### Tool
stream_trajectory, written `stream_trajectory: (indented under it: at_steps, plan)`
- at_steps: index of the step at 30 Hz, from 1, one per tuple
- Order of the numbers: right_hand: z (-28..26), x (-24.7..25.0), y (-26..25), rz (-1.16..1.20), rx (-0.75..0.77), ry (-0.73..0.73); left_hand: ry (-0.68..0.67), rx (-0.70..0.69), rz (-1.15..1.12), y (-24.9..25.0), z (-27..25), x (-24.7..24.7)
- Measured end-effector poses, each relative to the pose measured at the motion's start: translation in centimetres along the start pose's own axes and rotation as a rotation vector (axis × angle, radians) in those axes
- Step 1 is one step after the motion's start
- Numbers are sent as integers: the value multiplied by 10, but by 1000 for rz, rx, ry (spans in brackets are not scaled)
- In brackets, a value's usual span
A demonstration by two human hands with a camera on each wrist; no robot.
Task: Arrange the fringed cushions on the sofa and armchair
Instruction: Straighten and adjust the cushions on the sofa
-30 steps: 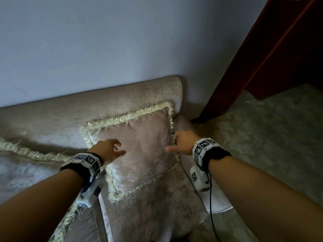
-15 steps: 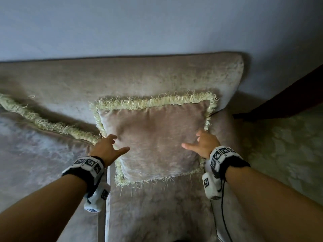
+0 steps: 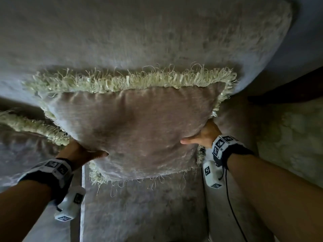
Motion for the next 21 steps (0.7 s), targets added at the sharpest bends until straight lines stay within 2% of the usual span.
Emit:
stream_trajectory:
  at_steps: [4, 8, 13, 17, 21]
  plan:
    - [12, -9, 5, 146, 51, 6, 19, 51, -17, 2, 14, -13]
    - [3, -7, -1, 190, 146, 37, 40, -13, -98, 3, 9, -15]
    - [-30, -2, -10, 162, 271, 86, -29, -47, -152, -19, -3, -23]
    - [-54, 25, -30, 168, 316, 145, -134, -98, -210, -20, -37, -32]
    - [-72, 57, -55, 143, 375, 99, -198, -2, -328, -34, -51, -49]
Point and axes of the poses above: each hand's wrist, its own z-axis towards the middle knuckle, its own x-axis out of the back of the hand, y = z × x, the point moved 2 cm from there along z, towards the middle knuckle, and after that the axes turned 8 degrees about x, right-handed, at the moved point
